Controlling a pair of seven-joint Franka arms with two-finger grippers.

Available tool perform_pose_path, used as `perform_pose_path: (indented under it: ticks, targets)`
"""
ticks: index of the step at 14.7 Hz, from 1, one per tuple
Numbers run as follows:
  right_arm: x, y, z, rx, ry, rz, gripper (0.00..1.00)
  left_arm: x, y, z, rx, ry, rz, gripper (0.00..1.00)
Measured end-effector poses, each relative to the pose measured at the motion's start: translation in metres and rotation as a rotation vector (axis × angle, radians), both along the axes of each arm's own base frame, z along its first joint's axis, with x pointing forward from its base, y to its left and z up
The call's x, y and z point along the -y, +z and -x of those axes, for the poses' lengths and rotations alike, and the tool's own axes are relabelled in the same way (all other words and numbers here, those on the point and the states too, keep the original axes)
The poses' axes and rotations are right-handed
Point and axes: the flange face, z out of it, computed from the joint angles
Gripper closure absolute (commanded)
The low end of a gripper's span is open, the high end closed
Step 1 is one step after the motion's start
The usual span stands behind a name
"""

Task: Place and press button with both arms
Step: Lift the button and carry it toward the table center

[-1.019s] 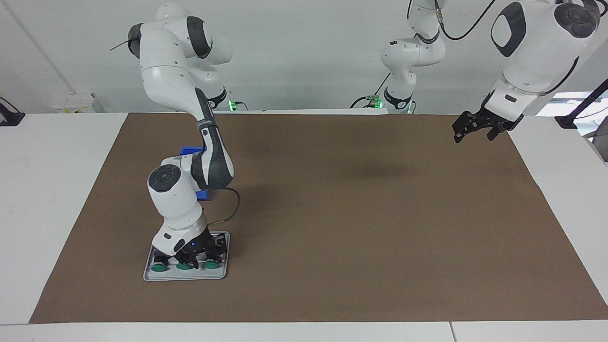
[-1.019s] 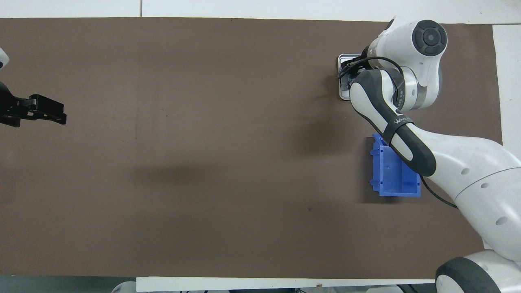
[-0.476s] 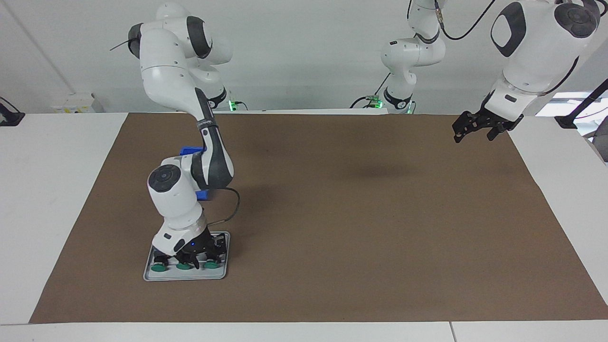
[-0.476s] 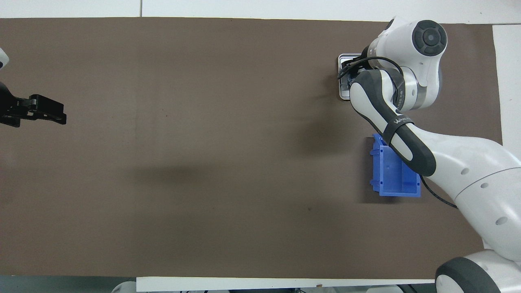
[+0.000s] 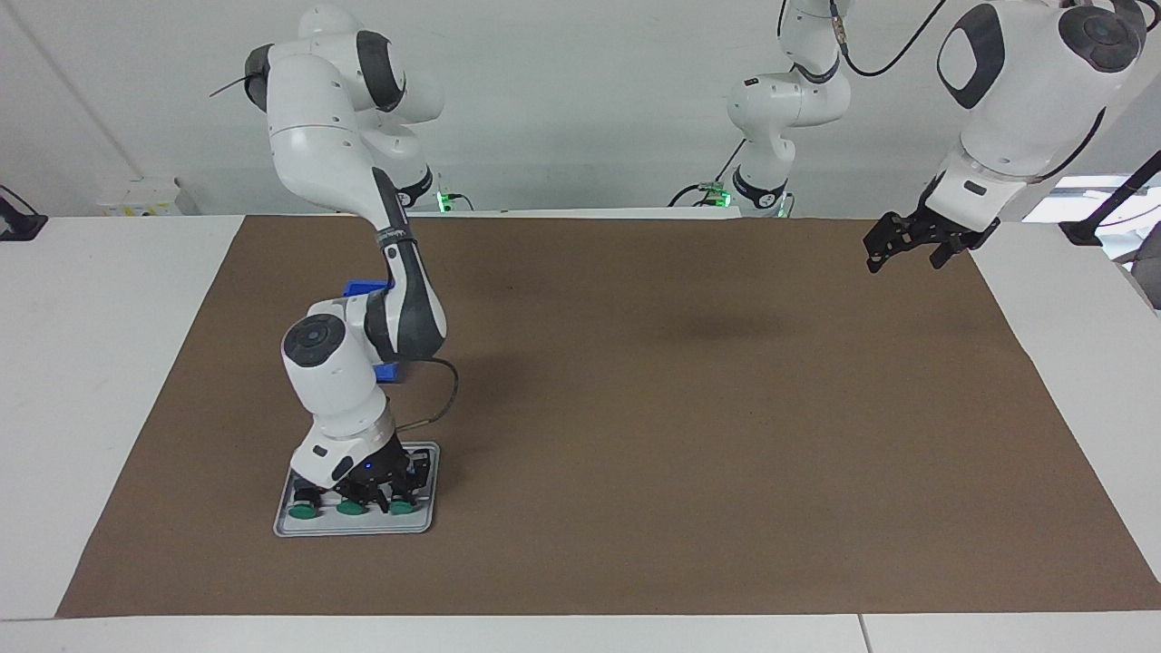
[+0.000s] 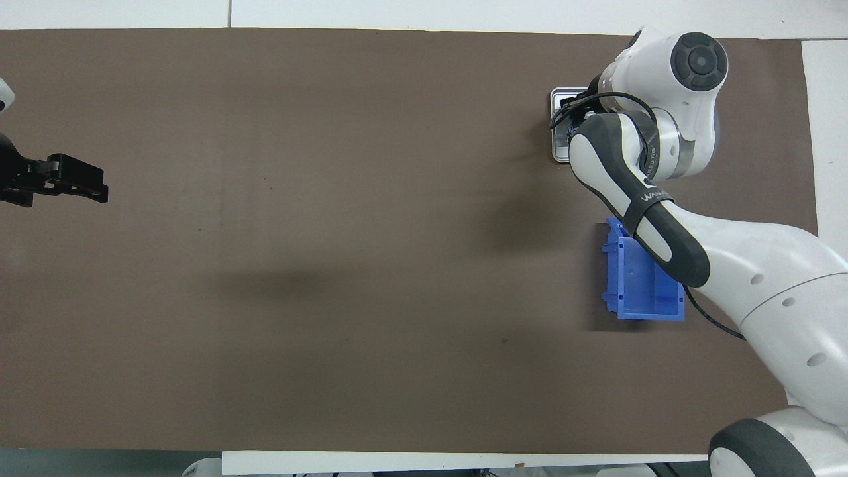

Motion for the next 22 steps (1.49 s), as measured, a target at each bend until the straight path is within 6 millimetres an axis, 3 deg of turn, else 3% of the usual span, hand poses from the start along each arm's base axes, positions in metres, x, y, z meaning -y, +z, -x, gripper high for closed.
perform_pose_path:
  ticks: [5, 10, 12, 14, 17, 22]
  targets:
    - [-0.010, 0.008, 0.000, -0.053, 0.011, 0.008, 0.88, 0.000, 0.000, 0.000, 0.000, 0.000, 0.000, 0.00]
    - [-0.008, 0.068, -0.009, -0.144, -0.032, 0.013, 0.91, 0.000, 0.000, 0.000, 0.000, 0.000, 0.000, 0.00]
    - [-0.007, 0.080, -0.010, -0.175, -0.173, -0.071, 0.91, 0.000, 0.000, 0.000, 0.000, 0.000, 0.000, 0.00]
    - [0.001, 0.080, -0.011, -0.197, -0.316, -0.119, 0.91, 0.000, 0.000, 0.000, 0.000, 0.000, 0.000, 0.00]
    - [0.008, 0.083, -0.005, -0.238, -0.511, -0.072, 0.91, 0.000, 0.000, 0.000, 0.000, 0.000, 0.000, 0.00]
    - [-0.050, 0.127, 0.026, -0.284, -0.670, 0.011, 0.90, 0.000, 0.000, 0.000, 0.000, 0.000, 0.000, 0.00]
